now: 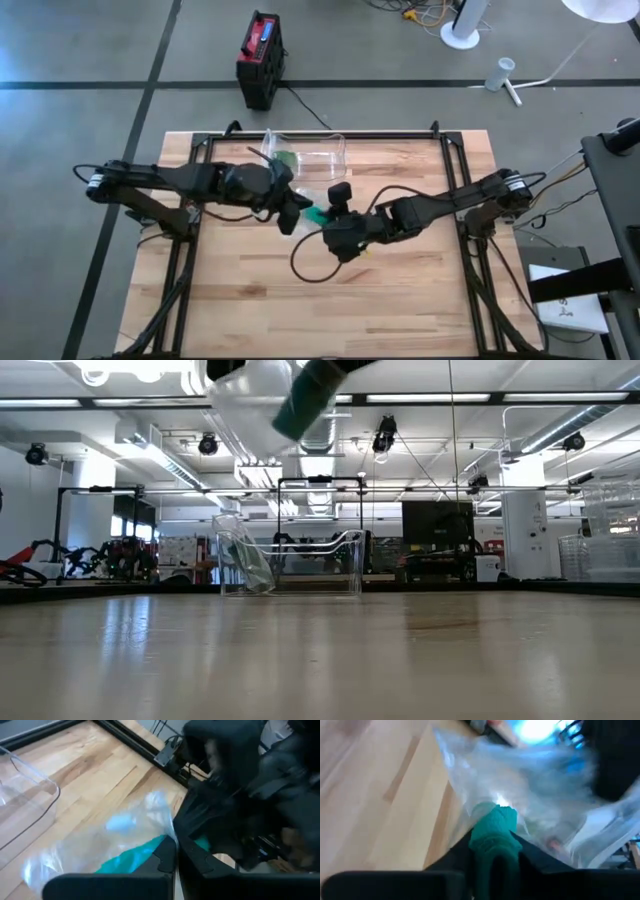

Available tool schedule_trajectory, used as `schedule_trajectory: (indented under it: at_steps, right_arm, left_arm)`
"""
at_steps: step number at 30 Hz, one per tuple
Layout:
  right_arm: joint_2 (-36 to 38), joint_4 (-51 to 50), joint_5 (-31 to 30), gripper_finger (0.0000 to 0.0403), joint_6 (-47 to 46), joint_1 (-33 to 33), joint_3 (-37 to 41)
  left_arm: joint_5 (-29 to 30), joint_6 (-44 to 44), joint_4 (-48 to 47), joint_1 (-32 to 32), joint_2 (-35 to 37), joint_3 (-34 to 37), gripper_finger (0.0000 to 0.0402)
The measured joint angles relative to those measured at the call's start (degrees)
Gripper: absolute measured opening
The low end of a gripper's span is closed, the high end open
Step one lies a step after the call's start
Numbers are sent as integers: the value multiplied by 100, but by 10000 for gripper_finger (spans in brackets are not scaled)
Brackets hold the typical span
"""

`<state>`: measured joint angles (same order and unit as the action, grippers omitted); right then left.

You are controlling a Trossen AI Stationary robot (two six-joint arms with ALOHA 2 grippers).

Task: Roll bandage
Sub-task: Put the folded blue bandage into the transparent zip bag

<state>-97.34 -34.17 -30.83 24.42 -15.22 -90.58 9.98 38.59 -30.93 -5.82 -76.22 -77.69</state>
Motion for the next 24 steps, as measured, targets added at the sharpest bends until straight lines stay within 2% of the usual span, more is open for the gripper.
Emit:
schedule_trajectory:
  at_steps: [5, 8, 12, 16, 17, 19, 21, 23, 24]
  right_arm:
    - [52, 147, -6, 187, 130, 63, -394]
    - [104, -307, 0, 244, 131, 112, -650]
    - [366, -786, -17, 300, 171, 134, -913]
    - [876, -785, -48, 322, 45, 221, -873]
    - [1007, -850, -63, 323, -93, 249, -842]
    - [1212, -988, -85, 322, -392, 286, -787]
    - [1450, -1249, -66, 317, -722, 284, -683]
    - [1639, -1312, -64, 311, -934, 278, -547]
    - [1749, -1312, -59, 308, -994, 280, -463]
  left_arm:
    - [0, -15, 21, 19, -55, 192, 0]
    - [-76, 24, 123, 104, -47, 356, 0]
    - [-506, -162, -194, 487, 138, 241, 0]
    - [-544, -486, -687, 1271, 338, -16, 0]
    - [-806, -400, -786, 1539, 329, -23, 0]
    - [-1752, -50, -861, 1971, 205, -19, 0]
    - [-2511, 7, -655, 2075, 101, 4, 0]
    - [-2664, -373, -494, 2089, 9, -91, 0]
    - [-2616, -444, -708, 2217, -73, -159, 0]
